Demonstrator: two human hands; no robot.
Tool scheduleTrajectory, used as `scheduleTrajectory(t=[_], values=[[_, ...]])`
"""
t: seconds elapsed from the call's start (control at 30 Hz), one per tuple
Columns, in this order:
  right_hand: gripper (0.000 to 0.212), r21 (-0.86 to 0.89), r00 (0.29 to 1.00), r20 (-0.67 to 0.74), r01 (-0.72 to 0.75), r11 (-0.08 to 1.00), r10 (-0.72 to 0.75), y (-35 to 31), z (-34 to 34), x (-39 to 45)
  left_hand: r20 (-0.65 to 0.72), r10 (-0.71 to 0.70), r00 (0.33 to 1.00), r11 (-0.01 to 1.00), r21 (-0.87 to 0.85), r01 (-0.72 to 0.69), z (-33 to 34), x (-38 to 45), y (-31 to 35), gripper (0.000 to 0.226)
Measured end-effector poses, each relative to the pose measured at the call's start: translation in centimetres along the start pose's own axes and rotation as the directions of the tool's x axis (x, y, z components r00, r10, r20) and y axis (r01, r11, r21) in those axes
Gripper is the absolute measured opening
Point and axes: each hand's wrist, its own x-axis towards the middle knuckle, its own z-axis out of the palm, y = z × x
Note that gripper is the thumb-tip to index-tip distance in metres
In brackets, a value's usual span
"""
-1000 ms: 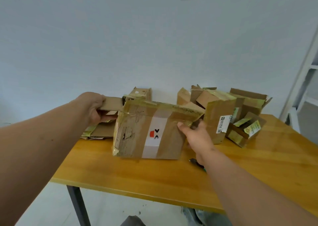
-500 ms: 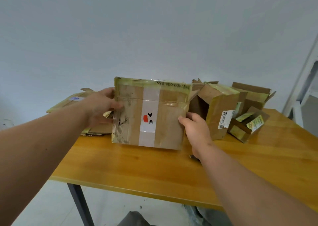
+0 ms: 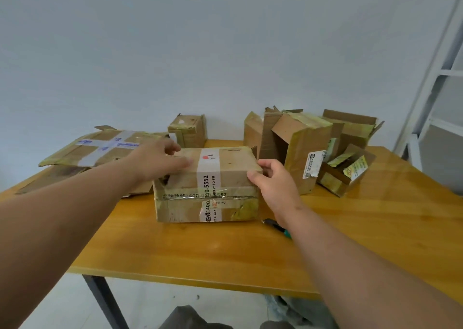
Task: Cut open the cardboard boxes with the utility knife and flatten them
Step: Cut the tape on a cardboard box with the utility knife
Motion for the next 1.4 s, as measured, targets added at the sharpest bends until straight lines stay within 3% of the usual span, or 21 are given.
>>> scheduleTrajectory(t=[0.07, 0.13, 0.2, 0.27, 0.37, 0.47, 0.6, 0.7, 0.8, 0.93, 1.0, 1.13, 1.4], values=[[0.038, -0.050, 0.999, 0.040, 0.015, 0.999, -0.013, 0.3, 0.1, 0.2, 0.173, 0.045, 0.984, 0.979, 0.186, -0.078, 0.6, 0.0, 0.7, 0.084], [0.039, -0.075, 0.998, 0.064, 0.029, 0.997, -0.025, 0.6, 0.2, 0.2, 0.270, 0.055, 0.961, 0.870, 0.460, -0.179, 1.9, 0.0, 1.2, 0.088], [0.035, -0.136, 0.998, 0.051, 0.045, 0.990, -0.038, 1.2, -0.1, 0.0, 0.293, 0.023, 0.956, 0.765, 0.610, -0.206, 3.0, 0.1, 1.4, 0.090], [0.033, -0.322, 0.999, 0.006, 0.052, 0.945, -0.053, 1.9, -1.0, -0.2, 0.266, 0.017, 0.964, 0.697, 0.688, -0.202, 3.8, 0.2, 1.1, 0.090], [0.024, -0.628, 0.999, -0.022, 0.019, 0.778, -0.042, 2.8, -3.0, -1.0, 0.234, 0.107, 0.966, 0.620, 0.744, -0.249, 4.7, 0.2, 1.4, 0.087], [0.018, -0.830, 0.999, -0.006, -0.032, 0.557, 0.048, 3.0, -4.7, -1.6, 0.229, 0.178, 0.957, 0.611, 0.737, -0.290, 5.7, 0.3, 2.3, 0.079], [0.031, -0.940, 0.946, 0.059, -0.055, 0.337, 0.319, 2.8, -6.8, -2.1, 0.219, 0.183, 0.958, 0.658, 0.697, -0.285, 6.5, 0.3, 2.8, 0.073], [0.036, -0.965, 0.926, 0.127, 0.032, 0.261, 0.356, 3.1, -7.9, -2.4, 0.222, 0.179, 0.959, 0.670, 0.686, -0.284, 6.5, 0.3, 2.6, 0.071], [0.030, -0.945, 0.914, 0.208, 0.097, 0.311, 0.349, 3.5, -8.3, -2.7, 0.244, 0.182, 0.953, 0.690, 0.659, -0.300, 6.1, 0.4, 2.4, 0.070], [0.027, -0.796, 0.949, 0.229, 0.056, 0.602, 0.214, 4.1, -7.8, -3.0, 0.275, 0.188, 0.943, 0.738, 0.594, -0.321, 5.0, 0.8, 1.8, 0.073], [0.024, -0.720, 0.975, 0.208, 0.095, 0.687, 0.083, 4.2, -7.1, -3.0, 0.277, 0.194, 0.941, 0.749, 0.578, -0.324, 4.5, 1.2, 1.6, 0.075], [0.019, -0.612, 0.973, 0.197, 0.218, 0.760, -0.121, 4.6, -6.1, -2.9, 0.227, 0.199, 0.953, 0.756, 0.584, -0.296, 4.2, 2.1, 1.4, 0.076], [0.032, -0.574, 0.950, 0.099, 0.297, 0.763, -0.295, 5.3, -4.4, -1.4, 0.140, 0.198, 0.970, 0.761, 0.601, -0.242, 4.4, 4.2, 1.7, 0.080]])
